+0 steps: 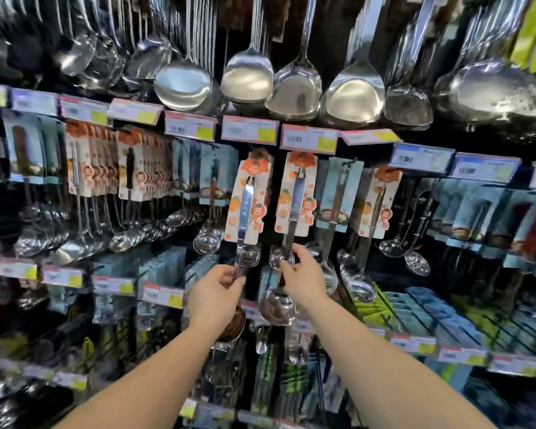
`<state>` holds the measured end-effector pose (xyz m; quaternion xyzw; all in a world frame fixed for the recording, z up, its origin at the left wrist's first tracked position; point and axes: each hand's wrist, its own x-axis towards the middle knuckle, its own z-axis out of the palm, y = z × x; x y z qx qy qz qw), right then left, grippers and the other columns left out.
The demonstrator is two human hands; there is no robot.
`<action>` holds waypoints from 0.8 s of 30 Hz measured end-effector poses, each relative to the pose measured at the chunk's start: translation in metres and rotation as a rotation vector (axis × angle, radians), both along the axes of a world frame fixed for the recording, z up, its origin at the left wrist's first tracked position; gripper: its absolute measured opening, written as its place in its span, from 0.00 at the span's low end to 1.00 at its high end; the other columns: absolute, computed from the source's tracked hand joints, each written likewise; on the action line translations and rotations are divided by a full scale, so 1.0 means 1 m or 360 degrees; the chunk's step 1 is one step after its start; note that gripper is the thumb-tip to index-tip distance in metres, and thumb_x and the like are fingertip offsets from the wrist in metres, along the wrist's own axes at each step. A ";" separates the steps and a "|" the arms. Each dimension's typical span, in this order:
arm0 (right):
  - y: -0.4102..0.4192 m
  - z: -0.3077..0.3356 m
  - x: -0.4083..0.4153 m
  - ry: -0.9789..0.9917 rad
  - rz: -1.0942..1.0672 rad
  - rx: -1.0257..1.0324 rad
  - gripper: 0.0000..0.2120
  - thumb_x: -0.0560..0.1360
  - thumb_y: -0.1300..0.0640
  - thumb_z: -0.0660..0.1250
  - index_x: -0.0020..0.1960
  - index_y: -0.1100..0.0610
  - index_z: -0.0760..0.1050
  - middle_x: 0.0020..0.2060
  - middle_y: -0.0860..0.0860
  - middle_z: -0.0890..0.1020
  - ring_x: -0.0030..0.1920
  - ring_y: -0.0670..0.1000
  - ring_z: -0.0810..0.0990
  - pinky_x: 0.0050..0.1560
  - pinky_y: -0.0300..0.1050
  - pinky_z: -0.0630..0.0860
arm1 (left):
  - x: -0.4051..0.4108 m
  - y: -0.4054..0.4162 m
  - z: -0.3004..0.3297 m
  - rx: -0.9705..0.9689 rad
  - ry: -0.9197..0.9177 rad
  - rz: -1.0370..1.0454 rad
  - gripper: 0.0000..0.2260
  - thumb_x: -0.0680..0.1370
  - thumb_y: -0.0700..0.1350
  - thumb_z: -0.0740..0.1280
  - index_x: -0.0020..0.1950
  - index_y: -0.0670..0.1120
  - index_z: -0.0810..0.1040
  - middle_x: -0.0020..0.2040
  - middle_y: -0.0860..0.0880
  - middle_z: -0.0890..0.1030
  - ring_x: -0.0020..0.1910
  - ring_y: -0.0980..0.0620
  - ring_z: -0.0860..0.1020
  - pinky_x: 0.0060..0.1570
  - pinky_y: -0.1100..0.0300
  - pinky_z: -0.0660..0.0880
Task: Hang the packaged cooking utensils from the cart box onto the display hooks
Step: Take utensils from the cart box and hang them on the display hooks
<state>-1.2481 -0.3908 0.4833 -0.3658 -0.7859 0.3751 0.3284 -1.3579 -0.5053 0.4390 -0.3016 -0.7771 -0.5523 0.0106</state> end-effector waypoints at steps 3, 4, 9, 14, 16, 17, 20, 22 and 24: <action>0.000 0.002 -0.006 -0.0044 -0.0149 0.0056 0.29 0.79 0.49 0.62 0.76 0.51 0.54 0.71 0.53 0.68 0.63 0.55 0.74 0.60 0.50 0.73 | -0.008 0.003 -0.003 -0.0009 -0.0024 -0.0039 0.11 0.75 0.51 0.69 0.56 0.50 0.78 0.43 0.56 0.77 0.45 0.53 0.76 0.47 0.59 0.73; -0.003 0.001 -0.009 -0.0042 -0.0207 0.0080 0.28 0.79 0.48 0.62 0.75 0.52 0.57 0.71 0.53 0.66 0.63 0.55 0.73 0.61 0.52 0.73 | -0.009 0.004 -0.004 -0.0008 -0.0028 -0.0047 0.10 0.76 0.51 0.68 0.55 0.50 0.77 0.42 0.57 0.77 0.45 0.53 0.76 0.46 0.59 0.72; -0.017 -0.013 -0.025 0.0052 -0.0095 0.0036 0.13 0.79 0.50 0.62 0.61 0.54 0.72 0.56 0.50 0.80 0.51 0.50 0.77 0.55 0.47 0.75 | -0.006 0.012 -0.008 0.0019 -0.0011 -0.0136 0.05 0.76 0.48 0.69 0.47 0.54 0.73 0.37 0.62 0.74 0.42 0.54 0.75 0.43 0.61 0.69; -0.032 -0.015 -0.036 0.0066 0.0163 -0.0060 0.16 0.78 0.51 0.65 0.63 0.55 0.75 0.49 0.47 0.80 0.49 0.45 0.77 0.49 0.36 0.70 | -0.004 0.023 -0.012 0.0061 -0.0062 -0.0265 0.04 0.75 0.47 0.68 0.45 0.57 0.76 0.40 0.57 0.80 0.42 0.52 0.79 0.44 0.52 0.78; -0.030 -0.016 -0.038 0.0130 0.0114 -0.0056 0.14 0.78 0.53 0.66 0.62 0.56 0.76 0.49 0.48 0.81 0.51 0.47 0.79 0.51 0.36 0.71 | -0.003 0.025 -0.012 0.0071 -0.0026 -0.0276 0.07 0.75 0.47 0.68 0.43 0.59 0.74 0.39 0.58 0.79 0.41 0.54 0.78 0.41 0.55 0.76; -0.029 -0.016 -0.038 0.0163 0.0084 -0.0053 0.12 0.78 0.54 0.66 0.60 0.56 0.77 0.48 0.48 0.81 0.50 0.48 0.79 0.50 0.37 0.71 | -0.002 0.026 -0.011 0.0070 -0.0001 -0.0287 0.07 0.75 0.47 0.68 0.43 0.59 0.74 0.38 0.59 0.79 0.40 0.55 0.78 0.39 0.57 0.74; -0.023 -0.017 -0.037 0.0175 -0.0009 -0.0009 0.07 0.78 0.54 0.66 0.53 0.55 0.78 0.43 0.47 0.80 0.45 0.48 0.78 0.47 0.38 0.71 | 0.002 0.029 -0.010 0.0053 -0.0018 -0.0336 0.03 0.75 0.47 0.68 0.45 0.56 0.76 0.39 0.60 0.79 0.40 0.58 0.77 0.35 0.65 0.70; -0.019 -0.020 -0.037 0.0207 -0.0037 -0.0007 0.03 0.77 0.54 0.66 0.47 0.52 0.77 0.42 0.48 0.82 0.44 0.50 0.80 0.48 0.45 0.76 | 0.000 0.032 -0.011 0.0048 -0.0004 -0.0380 0.02 0.75 0.48 0.68 0.47 0.54 0.78 0.40 0.58 0.80 0.41 0.59 0.77 0.36 0.67 0.69; -0.015 -0.021 -0.037 0.0202 -0.0073 0.0019 0.03 0.77 0.53 0.65 0.45 0.50 0.76 0.41 0.47 0.83 0.45 0.50 0.81 0.50 0.52 0.78 | -0.003 0.033 -0.010 0.0021 0.0065 -0.0417 0.04 0.76 0.50 0.66 0.49 0.54 0.78 0.41 0.57 0.80 0.42 0.57 0.78 0.39 0.63 0.72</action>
